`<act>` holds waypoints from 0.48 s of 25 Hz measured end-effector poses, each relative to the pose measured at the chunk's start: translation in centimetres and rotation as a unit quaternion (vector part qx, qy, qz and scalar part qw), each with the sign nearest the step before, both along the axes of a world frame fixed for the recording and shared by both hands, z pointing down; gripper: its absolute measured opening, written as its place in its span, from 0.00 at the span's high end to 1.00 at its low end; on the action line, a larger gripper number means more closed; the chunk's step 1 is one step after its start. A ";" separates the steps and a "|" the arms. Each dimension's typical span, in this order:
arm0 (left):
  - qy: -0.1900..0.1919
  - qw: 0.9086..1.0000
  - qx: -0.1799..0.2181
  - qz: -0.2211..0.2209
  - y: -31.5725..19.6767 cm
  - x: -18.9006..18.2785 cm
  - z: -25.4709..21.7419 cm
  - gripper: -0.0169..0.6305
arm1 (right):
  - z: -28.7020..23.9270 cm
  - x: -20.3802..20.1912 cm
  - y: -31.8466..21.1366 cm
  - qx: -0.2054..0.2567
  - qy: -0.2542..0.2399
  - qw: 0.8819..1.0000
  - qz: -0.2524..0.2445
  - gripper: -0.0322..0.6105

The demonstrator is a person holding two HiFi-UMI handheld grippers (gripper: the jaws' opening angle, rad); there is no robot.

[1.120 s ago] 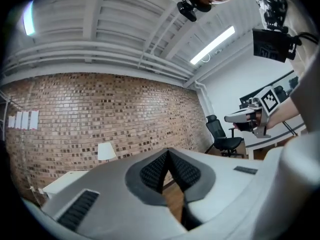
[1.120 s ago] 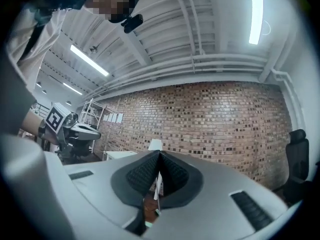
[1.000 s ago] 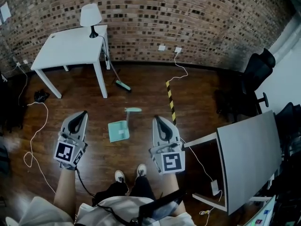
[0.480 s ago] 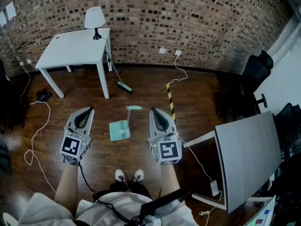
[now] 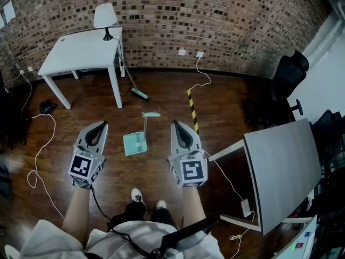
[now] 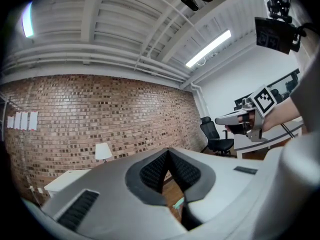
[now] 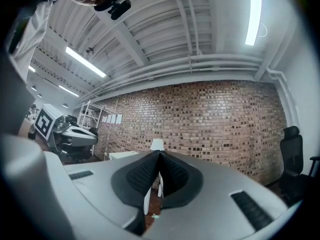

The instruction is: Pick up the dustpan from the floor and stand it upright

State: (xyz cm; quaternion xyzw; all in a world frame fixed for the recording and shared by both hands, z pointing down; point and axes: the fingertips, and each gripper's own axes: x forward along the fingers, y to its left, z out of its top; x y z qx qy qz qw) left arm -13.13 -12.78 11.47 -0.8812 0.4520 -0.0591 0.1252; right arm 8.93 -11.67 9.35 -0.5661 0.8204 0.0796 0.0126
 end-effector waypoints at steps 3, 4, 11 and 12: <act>-0.007 1.000 0.010 0.006 2.5 1.3 -0.4 0.97 | -0.4 0.5 2.5 0.005 -0.001 1.000 -0.005 0.98; -0.008 1.000 0.014 0.005 3.6 1.6 -0.8 0.97 | -0.6 0.7 3.6 0.006 -0.002 1.000 -0.007 0.98; -0.008 0.999 0.030 -0.015 16.6 4.4 -1.9 0.97 | -0.7 3.8 16.5 0.016 -0.025 0.999 -0.025 0.98; -0.008 0.999 0.028 -0.018 19.0 5.0 -1.4 0.97 | -0.5 4.4 18.8 0.017 -0.027 0.999 -0.028 0.98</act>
